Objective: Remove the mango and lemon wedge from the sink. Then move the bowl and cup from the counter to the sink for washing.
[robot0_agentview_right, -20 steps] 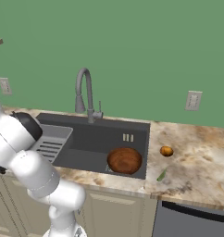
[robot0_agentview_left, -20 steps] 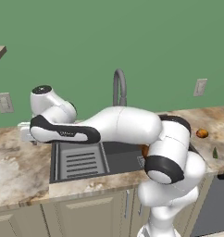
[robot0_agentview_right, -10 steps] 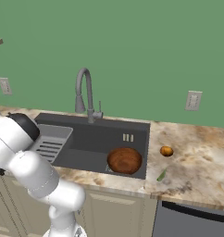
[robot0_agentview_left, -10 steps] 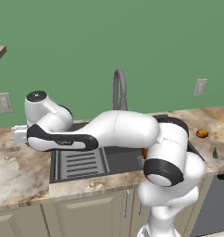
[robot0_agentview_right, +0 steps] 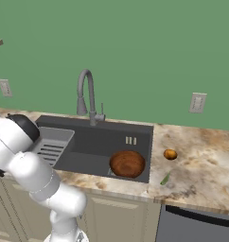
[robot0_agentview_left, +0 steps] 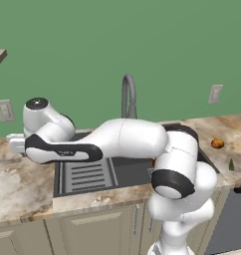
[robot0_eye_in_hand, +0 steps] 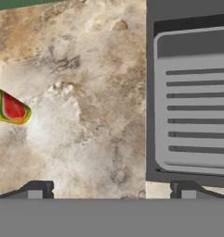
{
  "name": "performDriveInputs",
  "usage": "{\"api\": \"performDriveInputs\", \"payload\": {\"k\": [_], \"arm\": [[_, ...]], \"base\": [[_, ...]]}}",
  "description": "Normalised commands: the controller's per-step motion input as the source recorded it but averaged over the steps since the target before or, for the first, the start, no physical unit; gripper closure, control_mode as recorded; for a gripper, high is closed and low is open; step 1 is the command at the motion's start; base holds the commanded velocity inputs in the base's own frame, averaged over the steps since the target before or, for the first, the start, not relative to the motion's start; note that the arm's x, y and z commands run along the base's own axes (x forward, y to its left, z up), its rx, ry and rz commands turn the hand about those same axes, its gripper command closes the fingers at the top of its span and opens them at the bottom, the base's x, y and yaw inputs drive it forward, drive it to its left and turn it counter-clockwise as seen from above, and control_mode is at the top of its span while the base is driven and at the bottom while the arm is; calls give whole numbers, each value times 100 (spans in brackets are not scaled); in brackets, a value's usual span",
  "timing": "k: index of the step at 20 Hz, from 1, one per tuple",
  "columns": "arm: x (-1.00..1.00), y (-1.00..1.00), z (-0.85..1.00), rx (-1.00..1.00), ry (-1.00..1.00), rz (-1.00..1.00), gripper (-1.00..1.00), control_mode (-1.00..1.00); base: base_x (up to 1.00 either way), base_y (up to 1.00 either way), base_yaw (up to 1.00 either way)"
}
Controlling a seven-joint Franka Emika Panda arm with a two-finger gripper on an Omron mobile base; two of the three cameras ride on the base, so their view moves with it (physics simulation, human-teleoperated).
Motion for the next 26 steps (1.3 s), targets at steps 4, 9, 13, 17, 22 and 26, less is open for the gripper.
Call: {"api": "performDriveInputs", "payload": {"k": [4, 9, 13, 17, 22, 26], "arm": [[0, 24, 1, 5, 0, 0, -100, -100], [0, 26, 0, 5, 0, 0, -100, -100], [0, 24, 1, 0, 2, 0, -100, -100], [0, 23, 5, 0, 4, 0, -100, -100], [1, 25, 5, 0, 3, 0, -100, -100], [3, 23, 5, 0, 5, 0, -100, -100]], "base": [[0, 0, 0], [0, 0, 0], [0, 0, 0], [0, 0, 0], [0, 0, 0], [0, 0, 0]]}}
